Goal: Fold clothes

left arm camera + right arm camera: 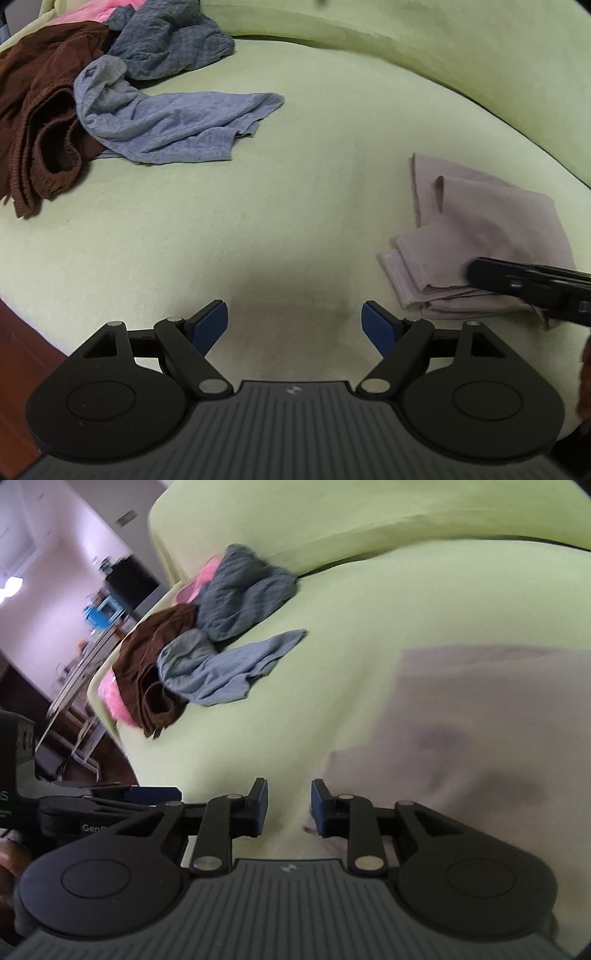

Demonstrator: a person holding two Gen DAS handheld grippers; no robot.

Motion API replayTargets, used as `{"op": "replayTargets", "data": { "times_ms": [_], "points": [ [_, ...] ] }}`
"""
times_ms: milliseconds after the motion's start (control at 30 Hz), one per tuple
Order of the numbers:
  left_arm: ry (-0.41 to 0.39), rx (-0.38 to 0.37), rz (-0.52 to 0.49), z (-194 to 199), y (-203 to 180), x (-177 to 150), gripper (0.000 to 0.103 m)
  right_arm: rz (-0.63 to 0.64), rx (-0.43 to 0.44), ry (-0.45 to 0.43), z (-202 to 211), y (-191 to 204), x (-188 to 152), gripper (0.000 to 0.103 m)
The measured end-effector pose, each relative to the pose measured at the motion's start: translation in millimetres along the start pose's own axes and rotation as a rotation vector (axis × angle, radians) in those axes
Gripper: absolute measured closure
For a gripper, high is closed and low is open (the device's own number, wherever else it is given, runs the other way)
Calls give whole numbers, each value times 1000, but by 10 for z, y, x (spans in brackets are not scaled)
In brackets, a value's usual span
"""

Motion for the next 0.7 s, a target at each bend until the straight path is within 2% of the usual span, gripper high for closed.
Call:
{"op": "replayTargets", "data": {
  "times_ms": [133, 233, 300, 333, 367, 467, 533, 567, 700],
  "points": [
    [-1, -35, -20, -20, -141, 6, 22, 101, -66, 30, 415, -240, 93, 80],
    [-3, -40, -37, -54, -231, 20, 22, 362, -138, 152, 955, -648, 500, 78],
    [-2, -36, -40, -83, -270, 27, 22, 465, -128, 242, 1102, -816, 737, 74],
    [1, -30, -36, -105, -281, 32, 22, 476, -122, 260, 1123, -855, 791, 69],
    [5, -22, -30, -129, -295, 36, 22, 509, -95, 327, 1169, -979, 948, 66],
    [13, -7, -13, -183, -354, 55, 22, 577, -58, 477, 1115, -1236, 1196, 66],
    [16, 4, -15, -206, -390, 71, 22, 612, -47, 528, 1031, -1270, 1225, 66],
    [17, 10, -19, -217, -407, 79, 22, 656, -10, 595, 919, -1271, 1207, 66],
    [23, 28, -35, -269, -456, 94, 22, 763, 58, 702, 736, -1247, 1052, 67]
  ]
}}
Point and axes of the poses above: each gripper's, at about its wrist camera, not at the fingertips, and z roughly against the way its jaws point, y to its left, x to its top, the point moved 9 cm from there along -z, roughly the way its jaws point, and after that the axes turned 10 degrees about x, right-handed, at the moved point
